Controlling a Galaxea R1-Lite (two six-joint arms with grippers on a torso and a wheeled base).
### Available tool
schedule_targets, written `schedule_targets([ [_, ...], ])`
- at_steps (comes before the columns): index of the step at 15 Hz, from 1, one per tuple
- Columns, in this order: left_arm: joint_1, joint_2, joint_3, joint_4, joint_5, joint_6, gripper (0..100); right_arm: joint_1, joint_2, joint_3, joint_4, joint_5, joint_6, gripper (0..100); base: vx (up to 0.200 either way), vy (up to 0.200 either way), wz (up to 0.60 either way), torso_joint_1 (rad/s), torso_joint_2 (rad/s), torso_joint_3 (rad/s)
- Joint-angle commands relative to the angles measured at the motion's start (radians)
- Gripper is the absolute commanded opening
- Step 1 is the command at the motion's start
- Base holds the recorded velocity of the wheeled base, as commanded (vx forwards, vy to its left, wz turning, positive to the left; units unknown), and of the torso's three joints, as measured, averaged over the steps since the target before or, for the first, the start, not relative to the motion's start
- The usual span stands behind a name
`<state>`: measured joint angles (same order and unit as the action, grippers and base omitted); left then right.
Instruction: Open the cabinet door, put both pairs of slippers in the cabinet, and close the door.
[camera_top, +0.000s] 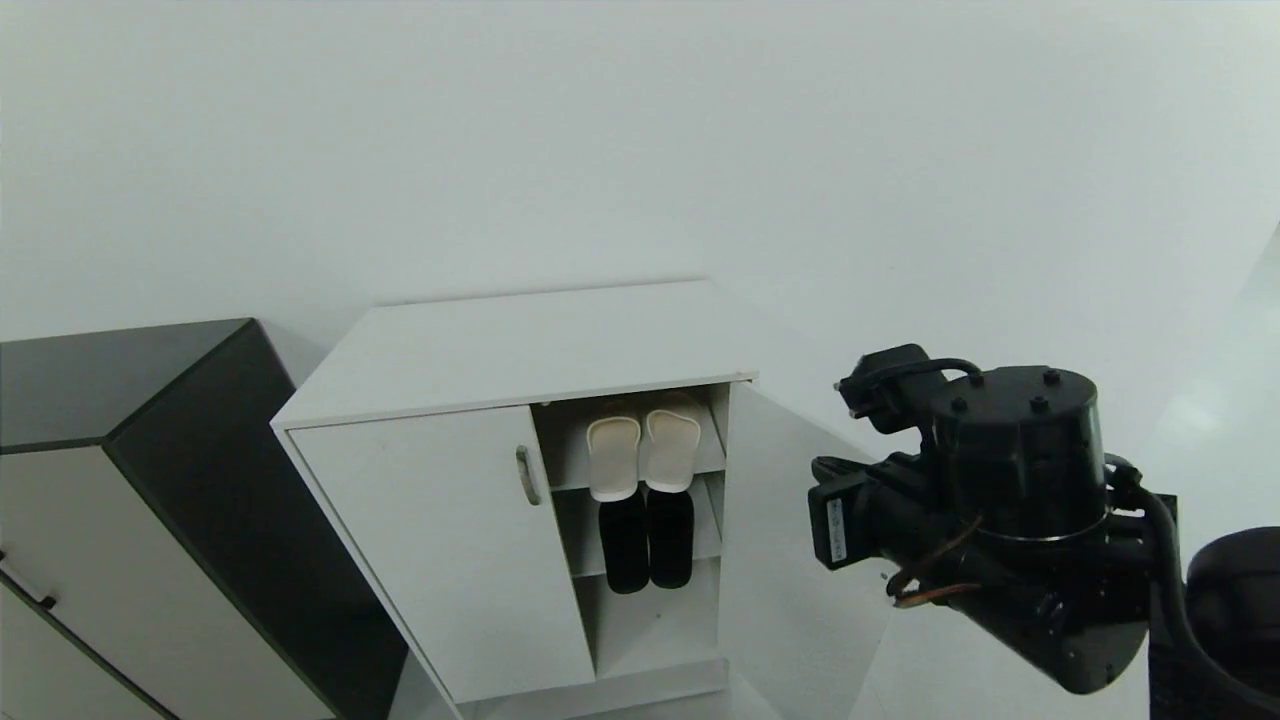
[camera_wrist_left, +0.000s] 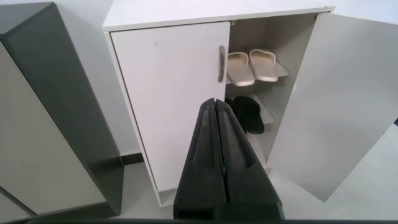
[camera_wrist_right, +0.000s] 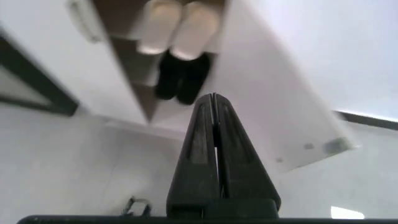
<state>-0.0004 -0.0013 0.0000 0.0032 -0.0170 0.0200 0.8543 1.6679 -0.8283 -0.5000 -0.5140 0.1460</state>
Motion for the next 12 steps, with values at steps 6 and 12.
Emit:
schedule_targets([
  [6, 0.0, 0.001, 0.0, 0.0, 0.0, 0.0, 0, -0.288, 0.22, -0.16, -0.068, 0.049, -0.037, 0, 0.0, 0.0, 0.0, 0.0, 0.0, 0.0],
  [12, 0.0, 0.001, 0.0, 0.0, 0.0, 0.0, 0, -0.365, 0.339, -0.23, -0.069, 0.075, -0.037, 0, 0.0, 0.0, 0.0, 0.0, 0.0, 0.0],
])
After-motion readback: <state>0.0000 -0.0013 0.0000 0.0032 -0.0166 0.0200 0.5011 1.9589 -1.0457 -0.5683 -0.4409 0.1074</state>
